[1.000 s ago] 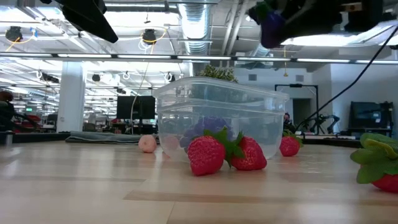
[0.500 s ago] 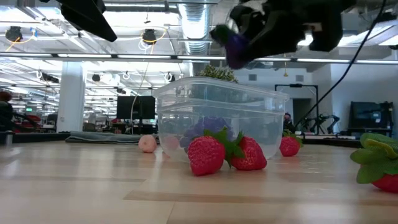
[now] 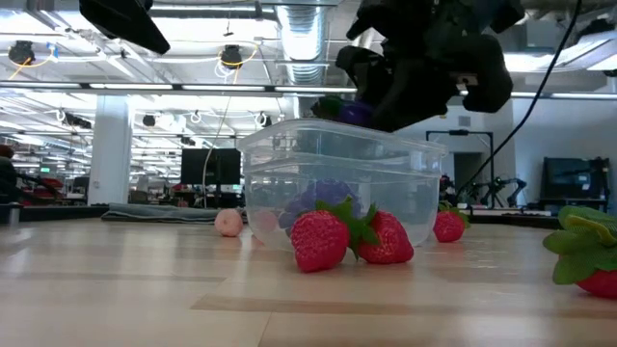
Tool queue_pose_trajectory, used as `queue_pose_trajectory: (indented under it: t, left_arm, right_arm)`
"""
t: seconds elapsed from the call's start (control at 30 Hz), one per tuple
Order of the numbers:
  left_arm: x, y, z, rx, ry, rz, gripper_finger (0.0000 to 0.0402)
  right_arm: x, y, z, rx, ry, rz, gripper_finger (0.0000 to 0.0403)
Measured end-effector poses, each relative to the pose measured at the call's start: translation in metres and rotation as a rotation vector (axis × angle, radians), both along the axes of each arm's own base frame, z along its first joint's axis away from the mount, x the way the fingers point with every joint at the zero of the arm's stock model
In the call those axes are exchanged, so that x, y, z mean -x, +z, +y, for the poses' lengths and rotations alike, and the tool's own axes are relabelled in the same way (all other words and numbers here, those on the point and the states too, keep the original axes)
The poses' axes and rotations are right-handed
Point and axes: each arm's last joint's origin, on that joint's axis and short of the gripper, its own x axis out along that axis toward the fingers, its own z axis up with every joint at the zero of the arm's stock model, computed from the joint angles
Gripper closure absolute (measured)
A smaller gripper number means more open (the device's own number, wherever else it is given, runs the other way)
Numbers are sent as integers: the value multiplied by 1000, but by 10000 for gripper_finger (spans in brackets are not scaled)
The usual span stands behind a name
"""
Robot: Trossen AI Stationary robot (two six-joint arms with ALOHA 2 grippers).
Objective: Pick and placing Produce into tupperware
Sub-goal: Put the eggplant into the transparent bin, then put the bottom peach into the transparent bin
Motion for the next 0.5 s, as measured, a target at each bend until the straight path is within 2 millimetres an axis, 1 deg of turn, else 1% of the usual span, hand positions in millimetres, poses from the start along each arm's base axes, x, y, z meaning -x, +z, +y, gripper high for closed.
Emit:
queue_pose_trajectory:
  t: [0.13,0.4,0.5]
  left_arm:
    - [1,0,-1,-4,-1,0,107]
    - [1,0,-1,-8,2,-3,107]
    - [1,0,0,-18,9,-6,107]
  right_arm:
    - [0,2,0,-3,2,-7,224]
    - [0,2,0,-4,0,-8,176]
    - [1,3,0,-4,1,-11,166]
